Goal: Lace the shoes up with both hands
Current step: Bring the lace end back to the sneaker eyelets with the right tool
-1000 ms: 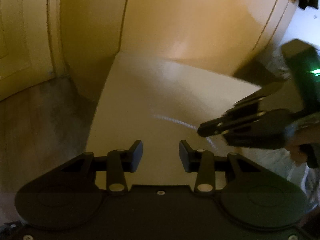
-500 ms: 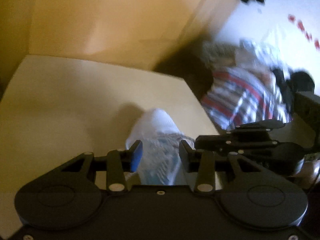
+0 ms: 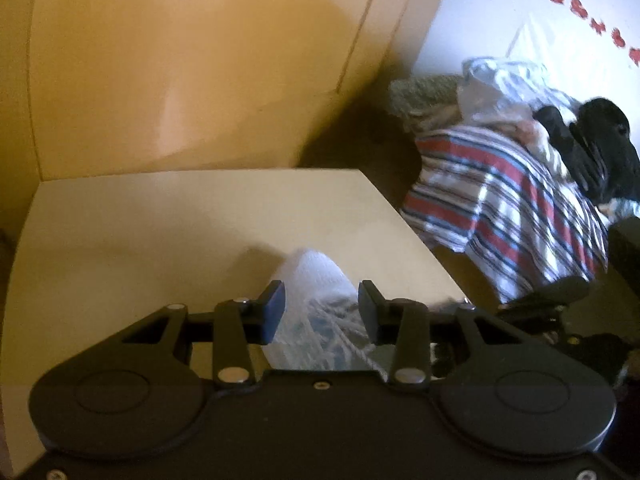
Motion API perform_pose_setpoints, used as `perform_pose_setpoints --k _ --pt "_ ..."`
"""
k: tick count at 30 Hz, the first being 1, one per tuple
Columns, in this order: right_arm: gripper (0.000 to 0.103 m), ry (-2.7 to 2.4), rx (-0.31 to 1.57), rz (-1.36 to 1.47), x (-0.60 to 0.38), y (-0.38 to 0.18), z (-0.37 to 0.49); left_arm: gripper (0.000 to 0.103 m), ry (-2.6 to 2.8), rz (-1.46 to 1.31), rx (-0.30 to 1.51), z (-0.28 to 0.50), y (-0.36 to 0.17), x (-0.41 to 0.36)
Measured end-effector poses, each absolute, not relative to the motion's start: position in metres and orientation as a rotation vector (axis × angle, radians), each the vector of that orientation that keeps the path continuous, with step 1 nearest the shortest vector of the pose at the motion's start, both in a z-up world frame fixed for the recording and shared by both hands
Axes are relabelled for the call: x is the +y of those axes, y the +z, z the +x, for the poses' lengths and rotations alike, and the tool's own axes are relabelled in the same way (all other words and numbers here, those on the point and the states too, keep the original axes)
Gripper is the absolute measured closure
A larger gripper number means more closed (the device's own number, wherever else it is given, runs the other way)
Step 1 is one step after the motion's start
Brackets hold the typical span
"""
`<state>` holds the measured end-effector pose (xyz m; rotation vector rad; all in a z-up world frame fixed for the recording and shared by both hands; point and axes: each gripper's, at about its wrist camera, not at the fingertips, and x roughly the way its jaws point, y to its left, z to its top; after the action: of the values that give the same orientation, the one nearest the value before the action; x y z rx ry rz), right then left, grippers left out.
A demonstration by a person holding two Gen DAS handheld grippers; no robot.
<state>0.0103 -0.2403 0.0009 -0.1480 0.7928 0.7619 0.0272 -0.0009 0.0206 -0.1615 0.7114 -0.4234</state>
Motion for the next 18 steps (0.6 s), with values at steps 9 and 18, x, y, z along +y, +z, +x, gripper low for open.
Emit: perform_pose_setpoints --k 9,18 --pt "0.089 0.754 0.784 -0.205 -0.206 -0.003 0.049 0.064 -0.433 -0.129 0.715 0.02 0.015 -0.003" --pt "0.089 0.731 0.867 -0.266 -0.179 -0.019 0.07 0.064 -0.457 -0.111 0.721 0.012 0.013 -0.005"
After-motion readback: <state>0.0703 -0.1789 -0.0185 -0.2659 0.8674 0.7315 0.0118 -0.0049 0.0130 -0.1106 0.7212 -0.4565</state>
